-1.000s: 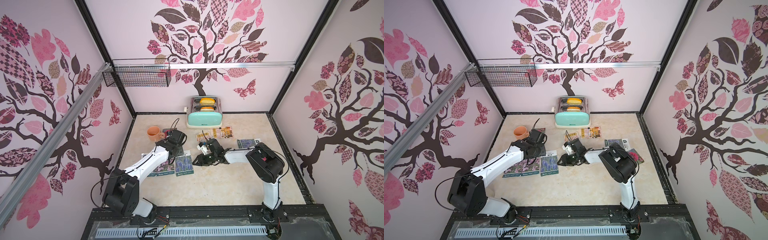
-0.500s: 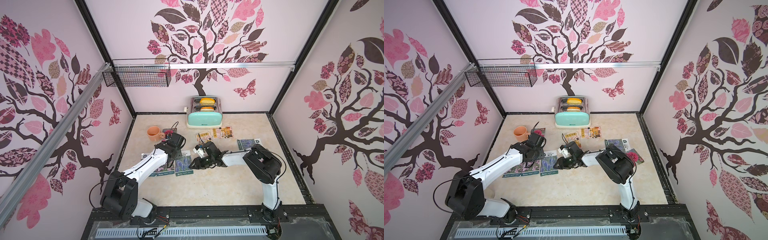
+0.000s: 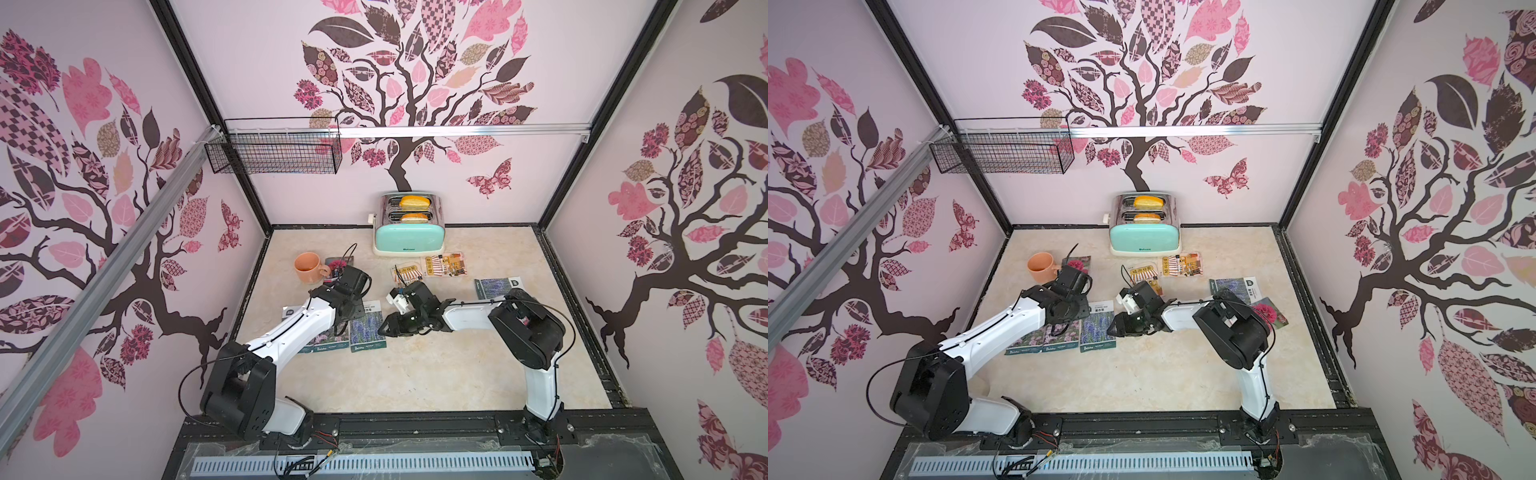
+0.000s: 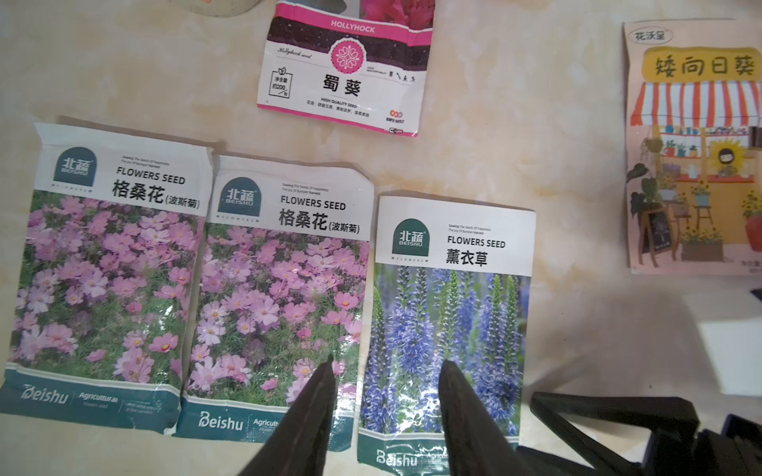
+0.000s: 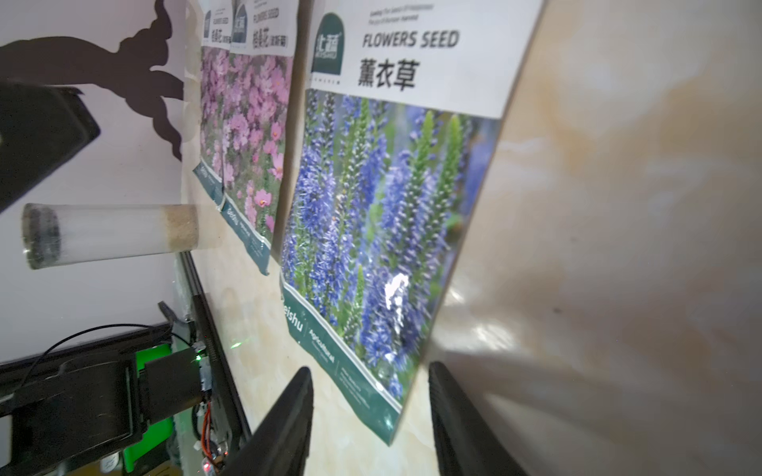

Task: Arrange the seed packets in a row
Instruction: Place the seed packet at the center of the board, then pick up the seed packet from the center of the board.

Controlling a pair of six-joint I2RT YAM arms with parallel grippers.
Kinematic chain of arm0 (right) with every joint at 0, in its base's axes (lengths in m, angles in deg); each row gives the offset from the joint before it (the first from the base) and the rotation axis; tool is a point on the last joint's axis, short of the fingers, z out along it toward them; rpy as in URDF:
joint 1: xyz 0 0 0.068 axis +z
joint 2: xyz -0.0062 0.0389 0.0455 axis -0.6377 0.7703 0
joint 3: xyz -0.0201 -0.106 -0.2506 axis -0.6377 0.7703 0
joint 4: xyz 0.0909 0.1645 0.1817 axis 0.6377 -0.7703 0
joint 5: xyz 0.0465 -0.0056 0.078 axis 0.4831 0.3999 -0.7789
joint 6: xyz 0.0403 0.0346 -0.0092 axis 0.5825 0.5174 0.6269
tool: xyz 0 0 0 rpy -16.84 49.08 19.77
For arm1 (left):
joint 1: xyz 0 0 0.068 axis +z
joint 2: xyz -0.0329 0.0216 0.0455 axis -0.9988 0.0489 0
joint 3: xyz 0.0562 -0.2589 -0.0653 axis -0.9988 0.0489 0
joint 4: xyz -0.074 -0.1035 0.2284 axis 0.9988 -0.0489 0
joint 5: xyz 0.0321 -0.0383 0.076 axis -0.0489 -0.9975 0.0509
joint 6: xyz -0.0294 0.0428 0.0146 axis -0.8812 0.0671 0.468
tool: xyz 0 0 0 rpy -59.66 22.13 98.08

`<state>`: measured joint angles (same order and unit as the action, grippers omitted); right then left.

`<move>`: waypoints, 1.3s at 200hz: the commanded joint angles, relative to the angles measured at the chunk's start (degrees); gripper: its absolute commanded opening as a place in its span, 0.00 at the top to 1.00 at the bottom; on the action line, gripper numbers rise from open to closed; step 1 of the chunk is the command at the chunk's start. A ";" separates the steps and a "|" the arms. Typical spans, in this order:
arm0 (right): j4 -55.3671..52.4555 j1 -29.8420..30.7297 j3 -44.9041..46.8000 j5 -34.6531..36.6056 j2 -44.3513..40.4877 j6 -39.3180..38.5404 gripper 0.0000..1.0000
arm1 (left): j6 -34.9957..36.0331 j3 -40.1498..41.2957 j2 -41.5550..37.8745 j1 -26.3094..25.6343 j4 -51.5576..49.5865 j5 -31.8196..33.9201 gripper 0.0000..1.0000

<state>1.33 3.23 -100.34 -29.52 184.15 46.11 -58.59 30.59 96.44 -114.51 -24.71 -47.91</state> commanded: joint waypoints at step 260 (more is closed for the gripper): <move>-14.08 -63.69 -5.83 15.75 -1.88 -5.54 0.40 | 15.74 -83.19 72.57 -19.10 1.53 -21.68 0.41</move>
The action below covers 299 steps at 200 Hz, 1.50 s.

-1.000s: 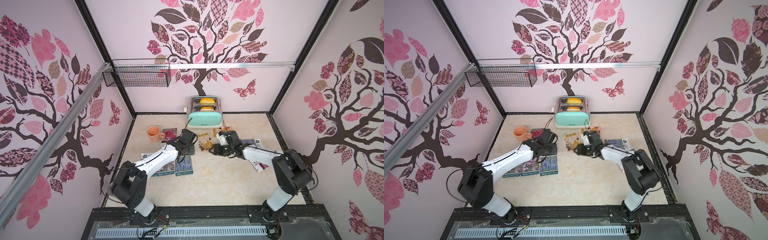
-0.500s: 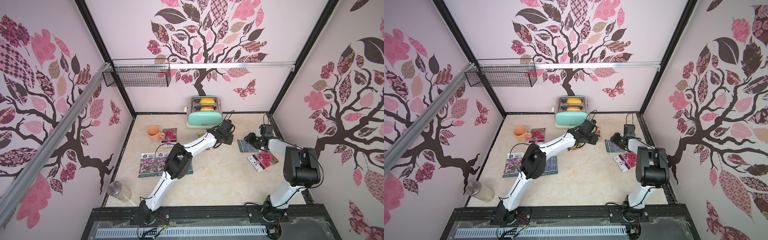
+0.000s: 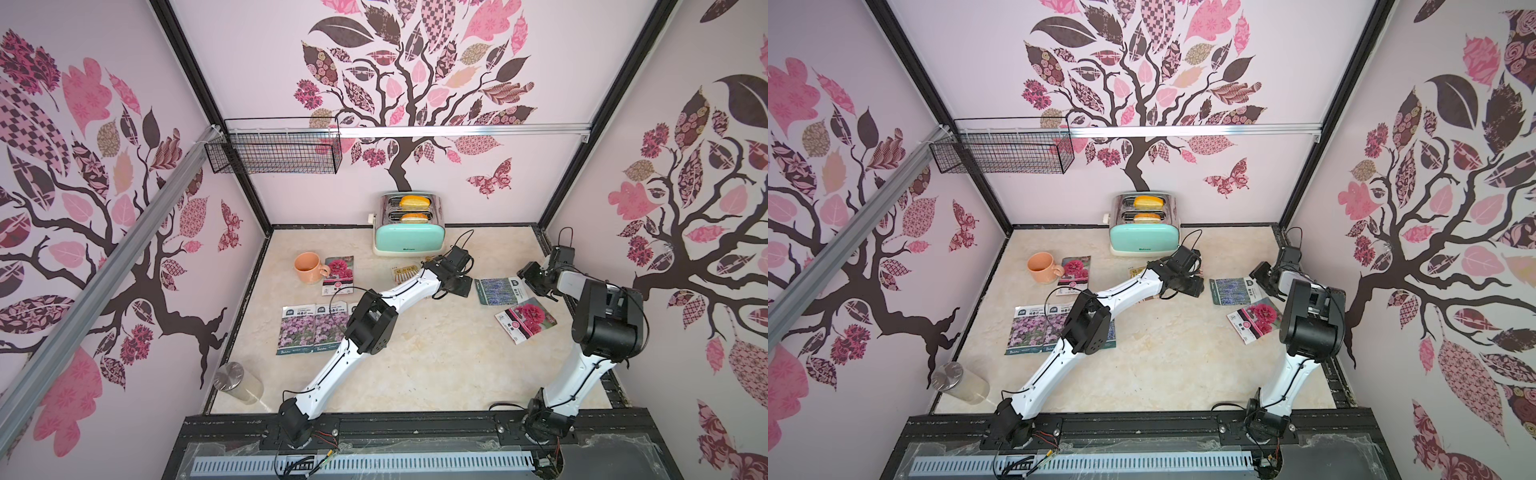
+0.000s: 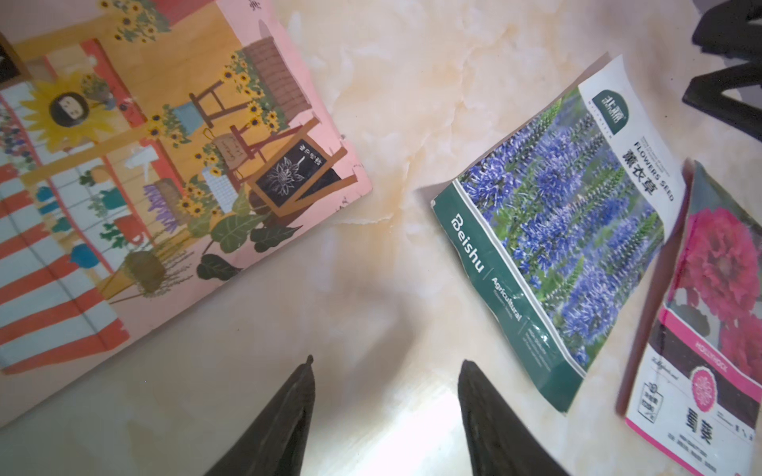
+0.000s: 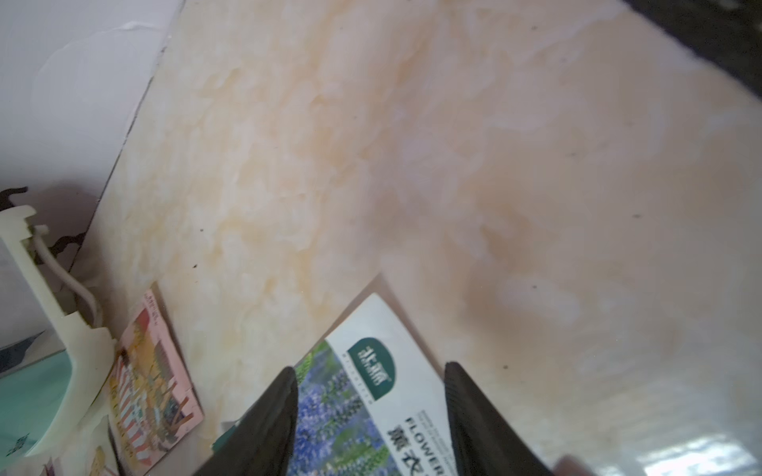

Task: Arrange the seed packets in a row
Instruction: Pick up the seed packet from the center of the board.

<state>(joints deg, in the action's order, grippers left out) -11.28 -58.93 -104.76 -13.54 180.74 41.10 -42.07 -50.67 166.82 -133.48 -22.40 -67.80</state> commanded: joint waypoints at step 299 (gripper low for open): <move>4.77 13.33 5.58 -6.63 -8.90 -3.39 0.42 | -5.85 54.85 -35.68 -1.11 14.88 5.01 0.45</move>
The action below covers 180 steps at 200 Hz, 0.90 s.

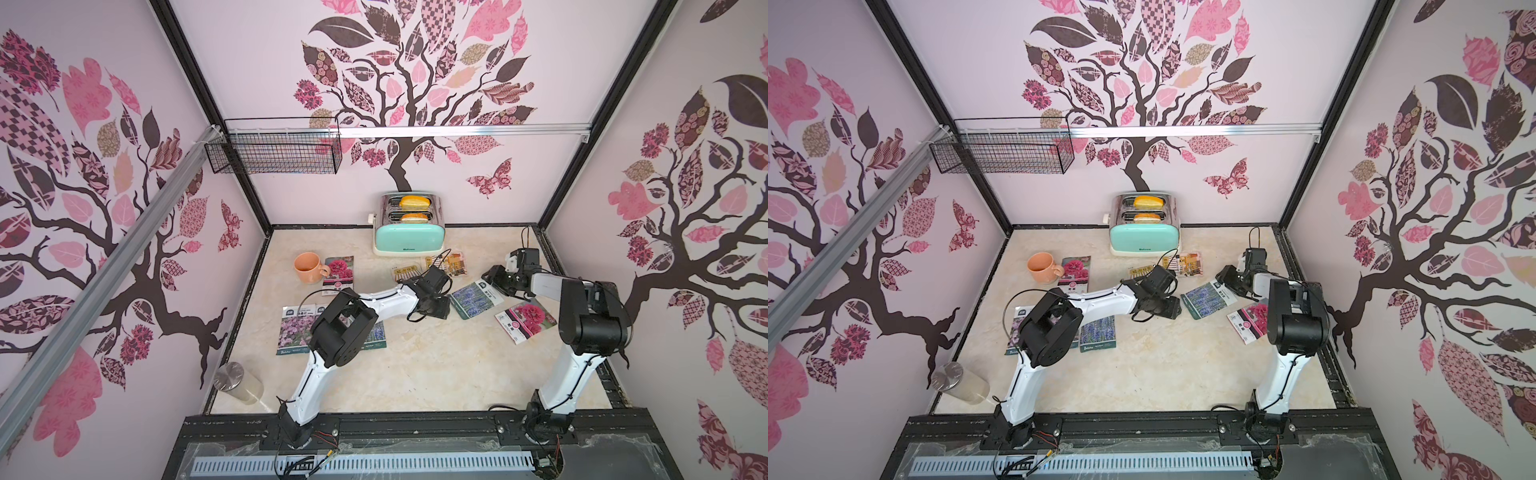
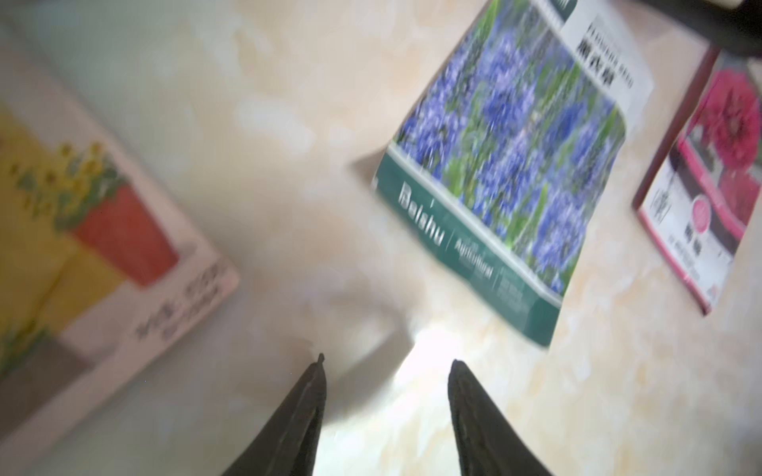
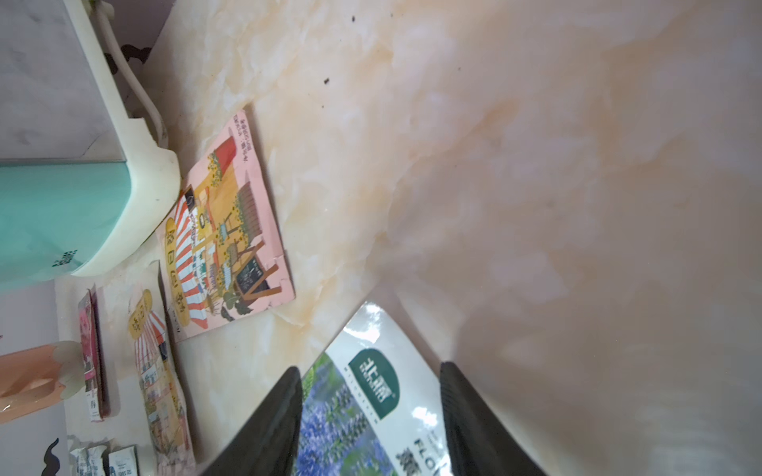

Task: Arrange the seed packets in a row
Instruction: Pick up the seed packet from the center of the board.

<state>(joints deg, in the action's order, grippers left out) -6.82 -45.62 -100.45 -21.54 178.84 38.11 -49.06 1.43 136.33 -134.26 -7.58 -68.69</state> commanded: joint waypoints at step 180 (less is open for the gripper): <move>2.37 0.29 23.52 -4.38 -23.40 5.55 0.43 | 17.93 -38.52 21.16 1.67 -8.14 4.15 0.38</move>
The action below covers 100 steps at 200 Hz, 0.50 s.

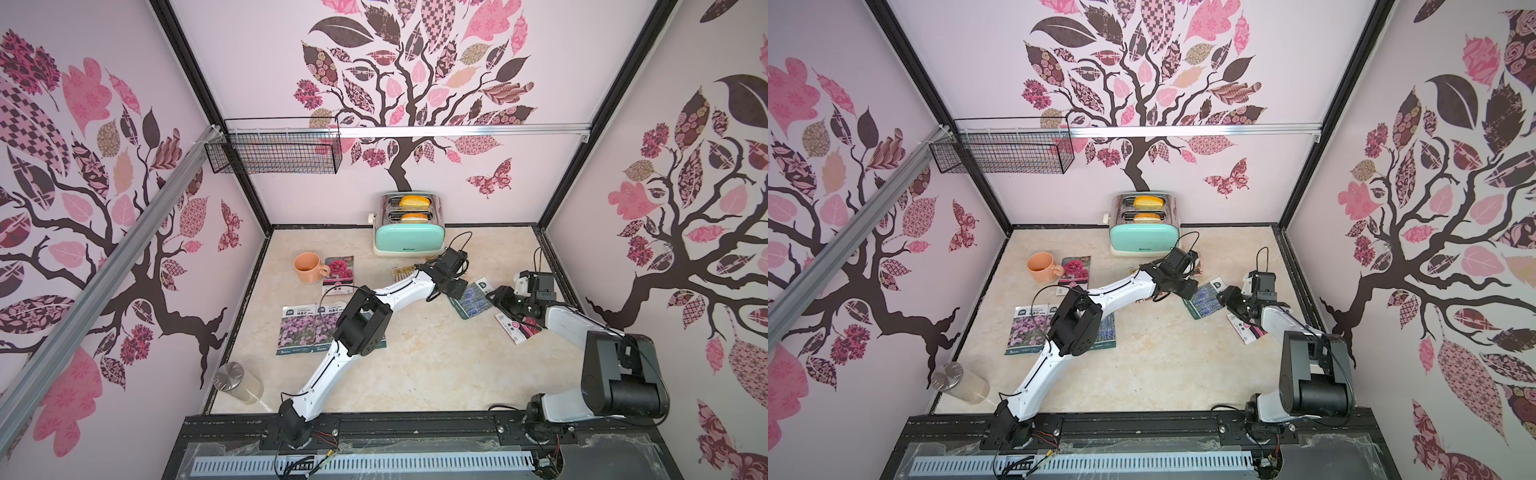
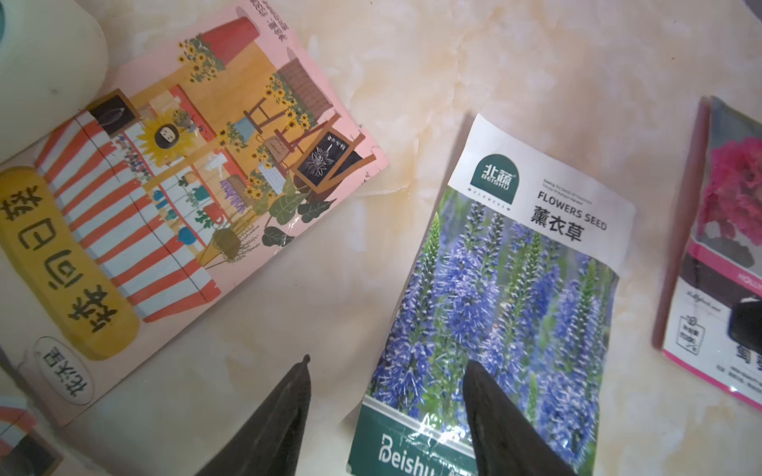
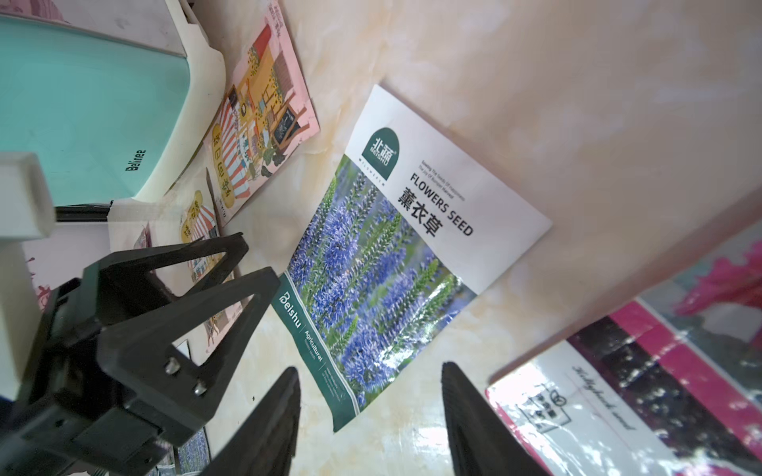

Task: Arrange the seed packets in a row
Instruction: Pick up the seed packet from the center of the board.

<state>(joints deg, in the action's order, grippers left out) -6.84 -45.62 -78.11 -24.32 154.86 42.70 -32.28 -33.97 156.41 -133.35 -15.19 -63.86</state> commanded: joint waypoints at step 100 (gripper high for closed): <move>3.64 0.96 3.05 -0.50 3.58 2.70 0.43 | -0.53 -7.95 6.82 1.45 -4.35 -4.92 0.38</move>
<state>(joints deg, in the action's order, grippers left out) -3.65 -45.25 -75.40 -25.22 157.20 44.58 -32.47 -41.14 161.22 -132.10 -17.81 -67.27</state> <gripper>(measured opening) 0.568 0.623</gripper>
